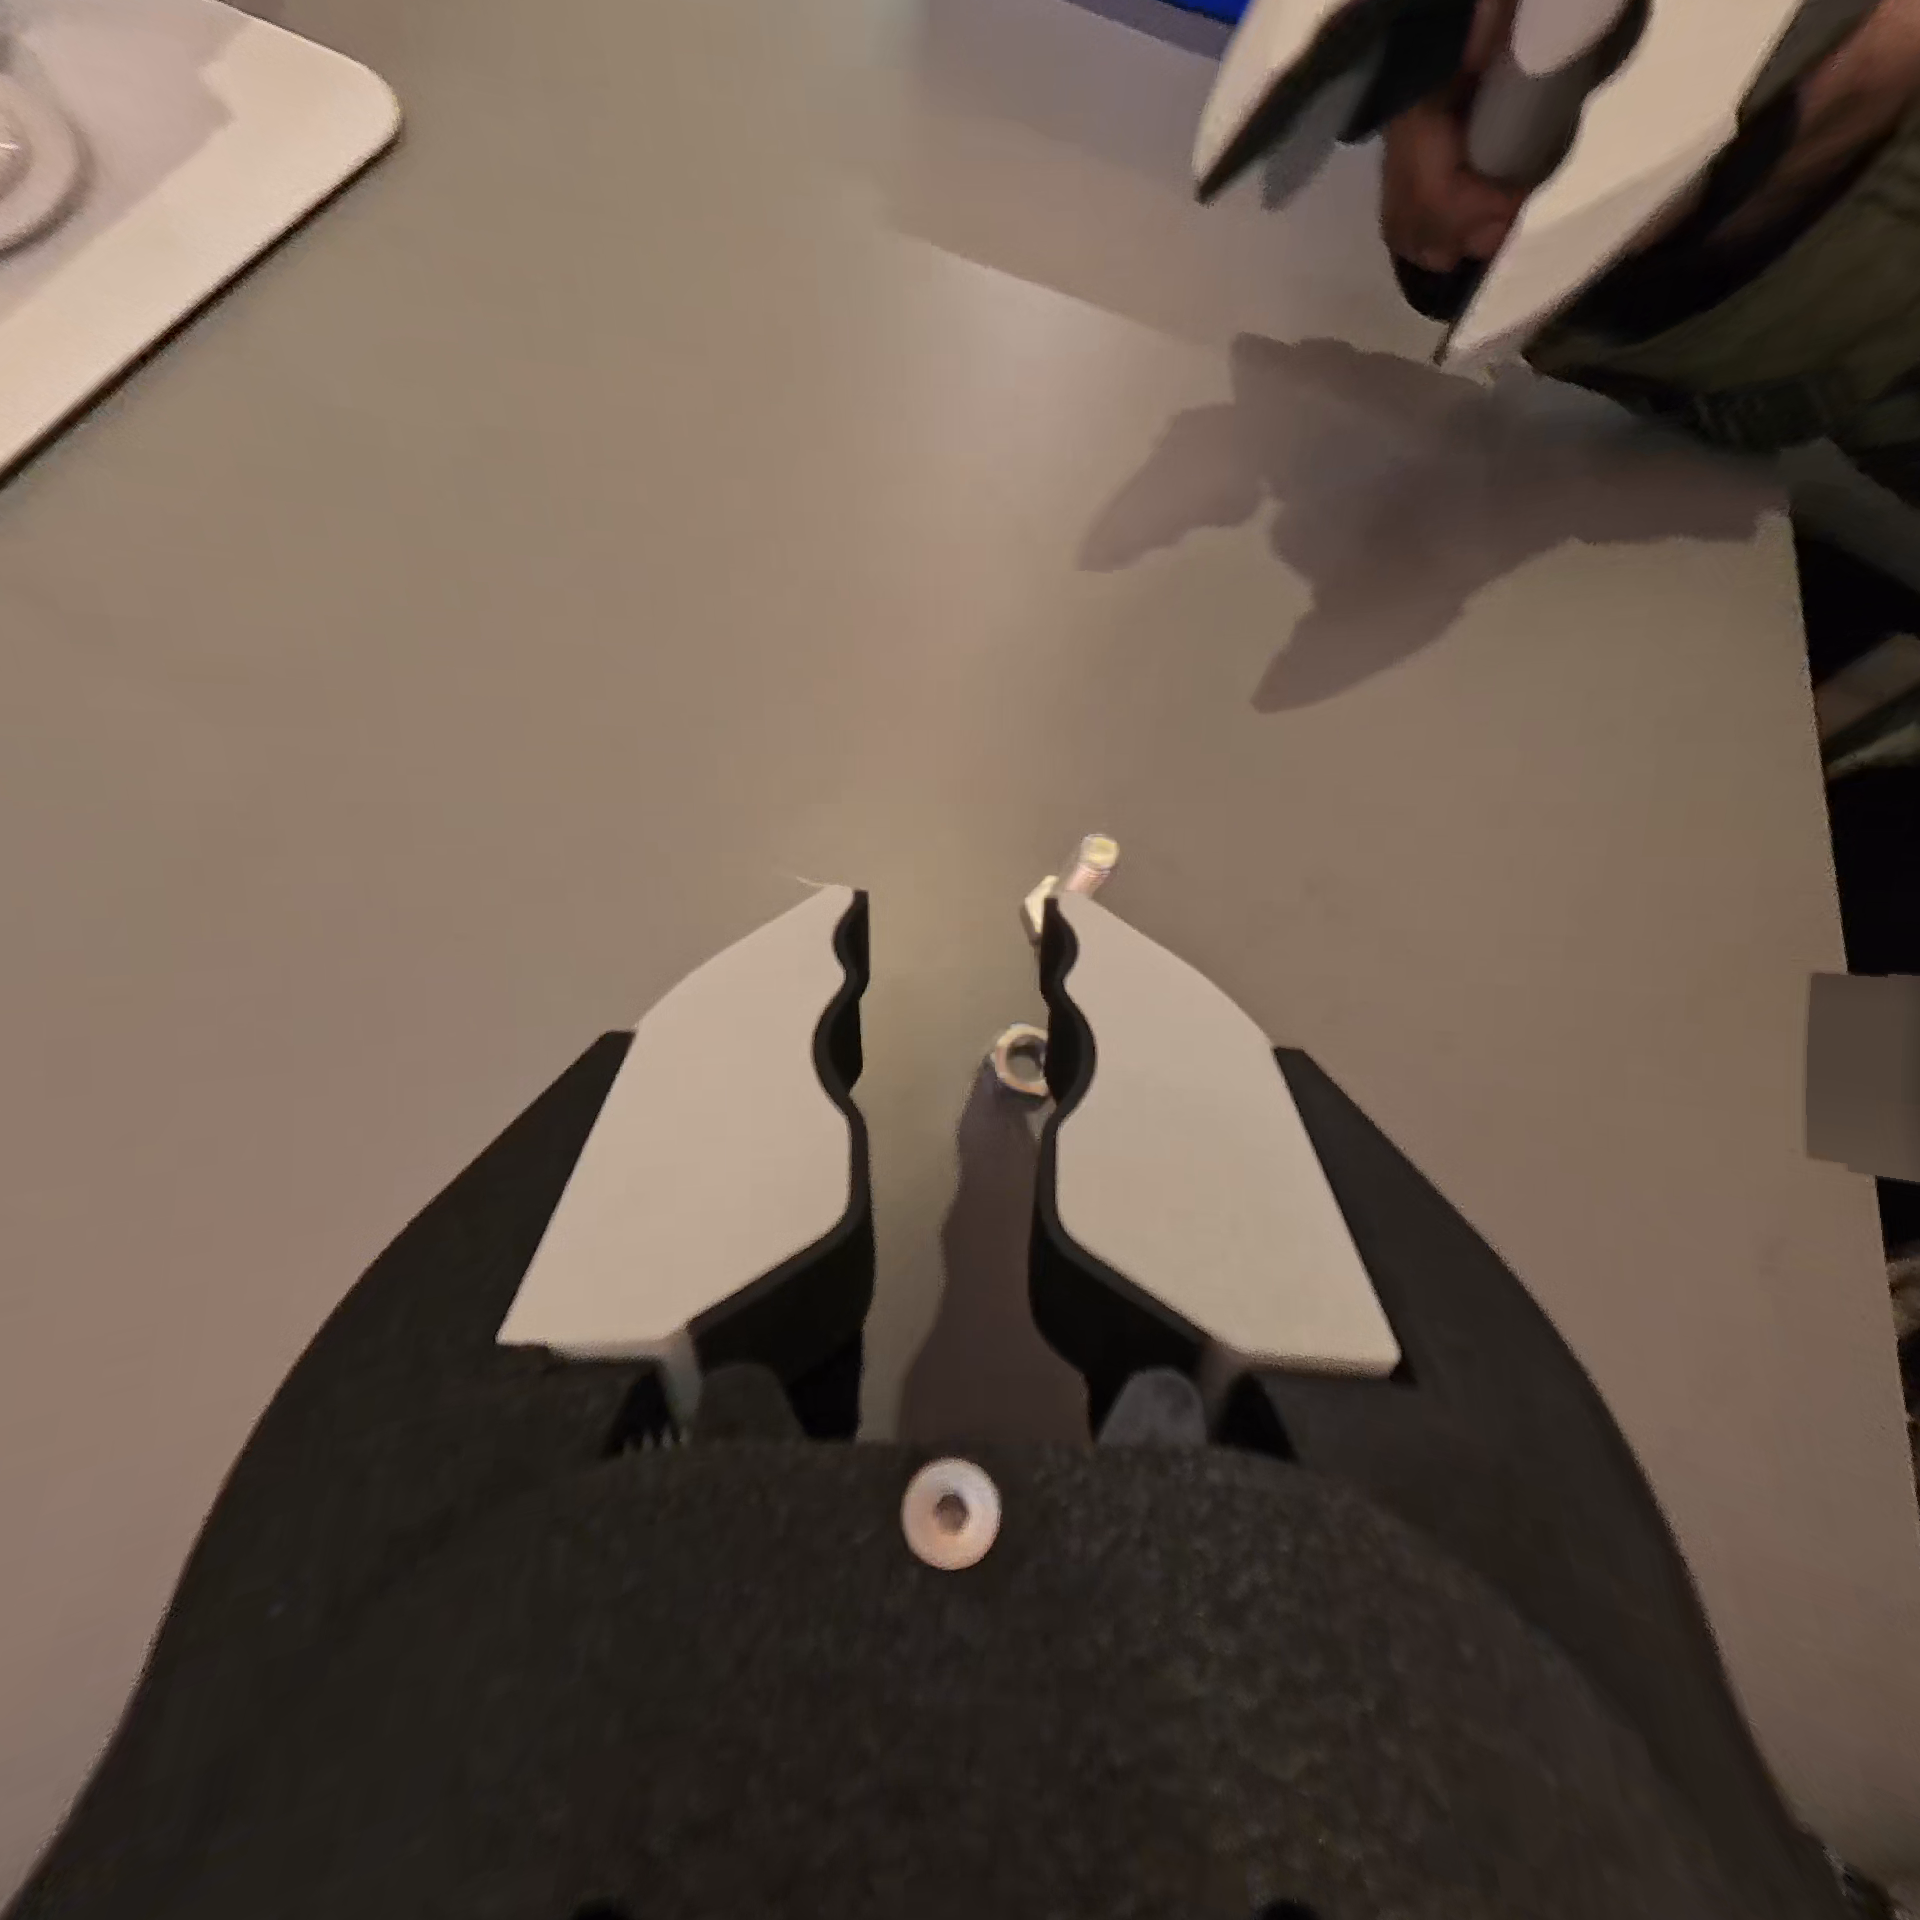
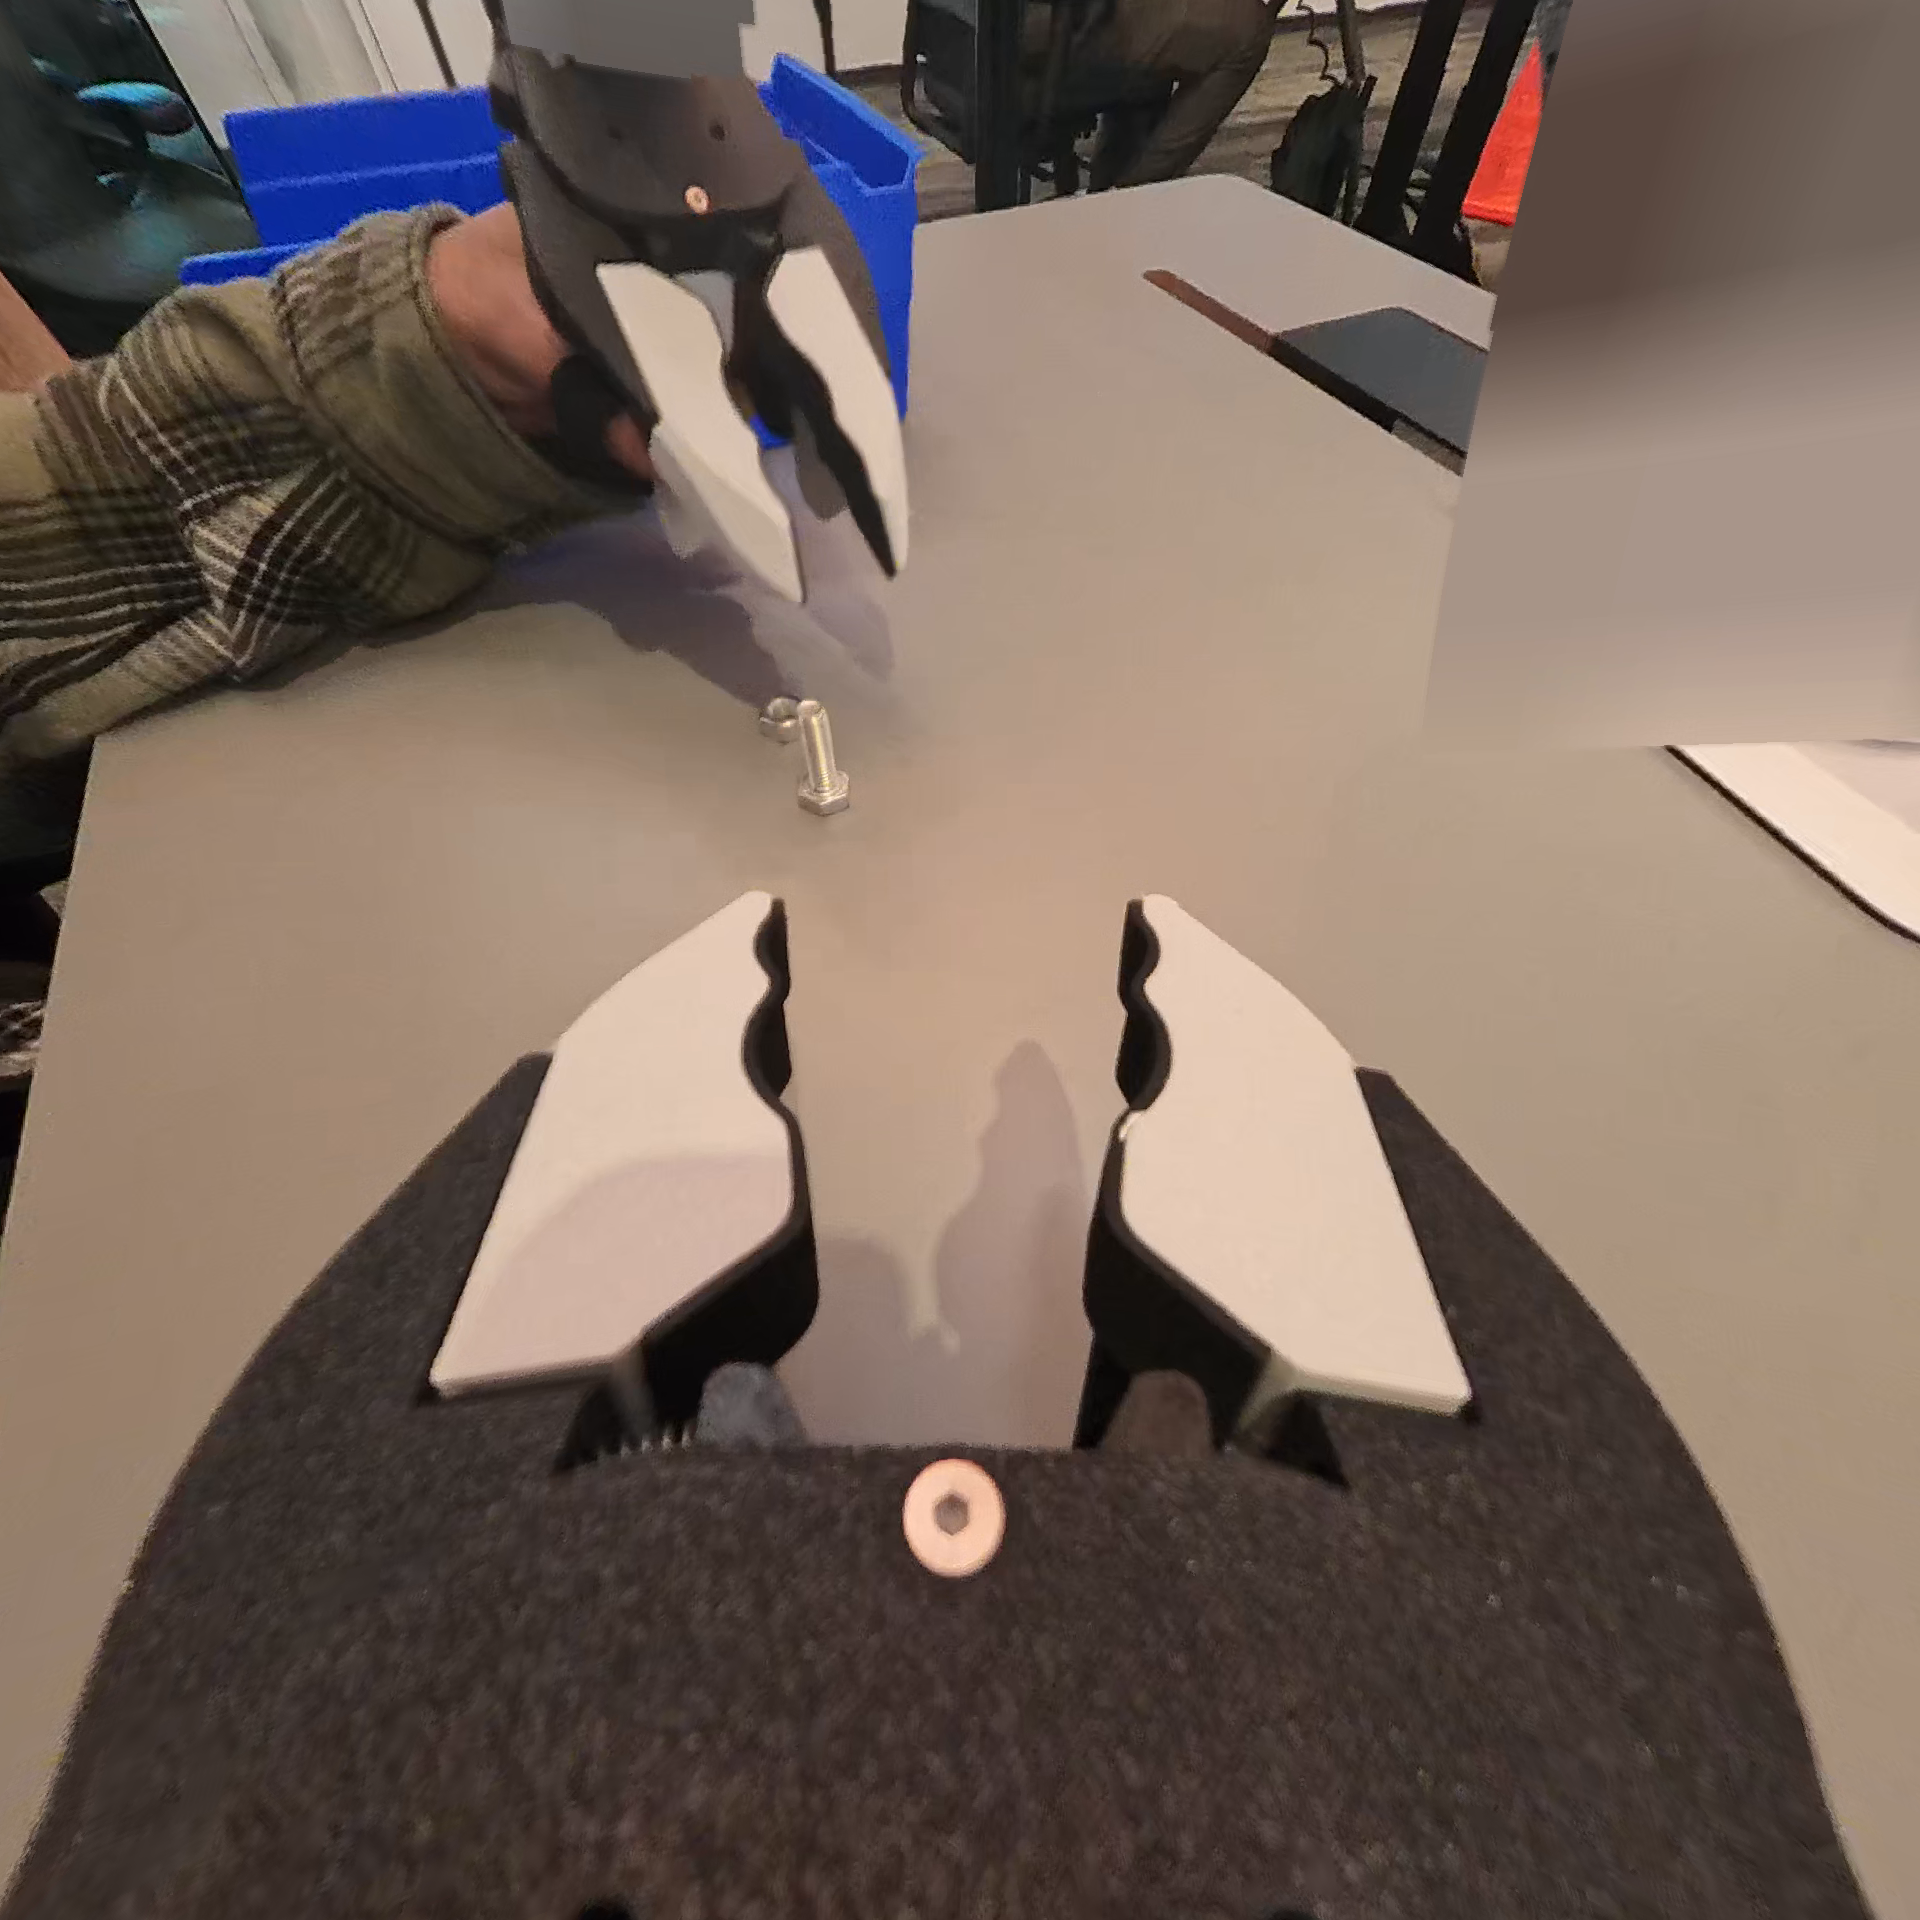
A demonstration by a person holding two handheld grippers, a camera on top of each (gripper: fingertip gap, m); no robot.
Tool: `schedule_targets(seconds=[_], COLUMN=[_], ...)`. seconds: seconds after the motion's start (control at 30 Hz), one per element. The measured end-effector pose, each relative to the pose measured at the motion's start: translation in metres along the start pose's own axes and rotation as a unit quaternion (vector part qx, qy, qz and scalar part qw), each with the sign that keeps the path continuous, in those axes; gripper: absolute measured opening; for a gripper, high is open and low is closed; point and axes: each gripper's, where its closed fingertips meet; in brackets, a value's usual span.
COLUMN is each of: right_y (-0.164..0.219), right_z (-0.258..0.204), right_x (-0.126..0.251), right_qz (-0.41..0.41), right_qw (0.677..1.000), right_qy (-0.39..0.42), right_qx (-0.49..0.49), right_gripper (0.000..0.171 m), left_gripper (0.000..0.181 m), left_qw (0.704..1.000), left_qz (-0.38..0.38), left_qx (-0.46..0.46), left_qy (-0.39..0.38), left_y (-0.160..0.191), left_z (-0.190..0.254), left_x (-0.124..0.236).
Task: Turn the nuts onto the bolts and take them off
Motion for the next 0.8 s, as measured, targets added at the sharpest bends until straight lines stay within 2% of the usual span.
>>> schedule_targets(seconds=[0.23, 0.47, 0.57, 0.67, 0.8], right_y=[0.000, -0.001, -0.003, -0.004, -0.007], right_z=[0.002, 0.004, 0.006, 0.007, 0.011], right_x=[0.001, 0.012, 0.017, 0.023, 0.037], right_qz=[0.012, 0.020, 0.024, 0.027, 0.032], right_qw=[1.000, 1.000, 1.000, 1.000, 0.999], right_qy=[-0.007, 0.000, 0.007, 0.013, 0.026], right_qx=[-0.004, -0.004, -0.003, -0.003, 0.000], right_gripper=[0.061, 0.061, 0.061, 0.061, 0.060], left_gripper=[0.032, 0.031, 0.011, 0.010, 0.010], left_qw=[0.997, 0.995, 0.993, 0.993, 0.996], left_qz=[-0.059, -0.080, -0.106, -0.103, -0.069], left_qx=[-0.028, -0.036, -0.041, -0.046, -0.050], left_qy=[0.029, 0.046, 0.042, 0.029, 0.017], left_y=[0.009, 0.010, 0.018, 0.013, -0.016], left_z=[0.018, 0.029, 0.028, 0.025, 0.023], left_x=[-0.026, -0.043, -0.049, -0.051, -0.061])
Point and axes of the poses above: each gripper's, where its closed fingertips meet, x back along the fingers, y out of its underside, z = x × y across the jaws, and after that the axes turned 4 degrees about y, right-handed
